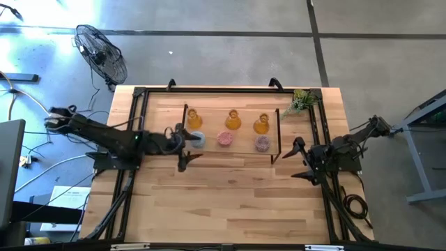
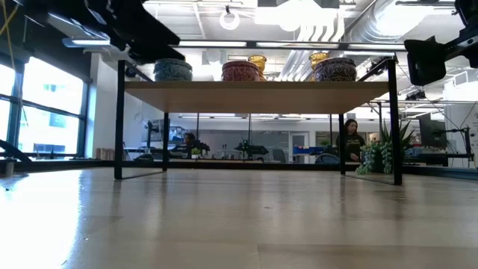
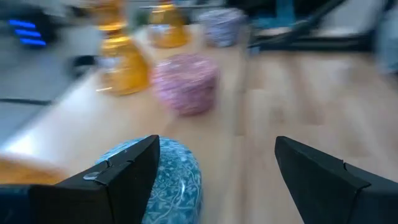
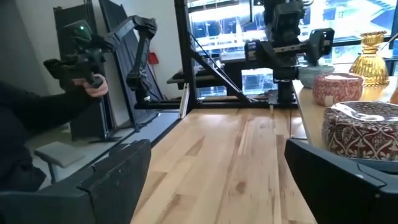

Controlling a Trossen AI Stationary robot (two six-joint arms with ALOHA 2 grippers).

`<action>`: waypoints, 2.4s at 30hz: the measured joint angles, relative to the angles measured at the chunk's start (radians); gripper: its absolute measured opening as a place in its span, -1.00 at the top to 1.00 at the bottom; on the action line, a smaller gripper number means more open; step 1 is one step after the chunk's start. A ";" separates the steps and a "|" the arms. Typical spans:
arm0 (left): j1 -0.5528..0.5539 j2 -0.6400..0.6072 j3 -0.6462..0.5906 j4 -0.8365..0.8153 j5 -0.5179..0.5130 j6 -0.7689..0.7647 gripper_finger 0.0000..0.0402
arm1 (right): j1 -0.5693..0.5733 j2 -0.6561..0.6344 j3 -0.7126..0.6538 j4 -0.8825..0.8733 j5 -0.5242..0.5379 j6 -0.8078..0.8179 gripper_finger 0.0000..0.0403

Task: Pick & Place candle stick holders
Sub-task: Adjust the blue scented candle on the shelf, then return to Home Position

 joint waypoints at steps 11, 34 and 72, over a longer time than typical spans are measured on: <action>0.067 -0.035 -0.034 0.054 0.209 0.066 -0.53 | -0.014 0.000 0.001 -0.016 -0.004 -0.002 -0.82; -0.184 -0.384 -0.035 -0.180 -0.162 0.147 -0.24 | -0.014 0.002 0.001 -0.028 -0.040 0.007 -0.82; -0.238 -0.742 -0.520 0.109 -0.090 0.101 -0.23 | -0.211 0.000 0.002 -0.033 -0.116 -0.014 -0.82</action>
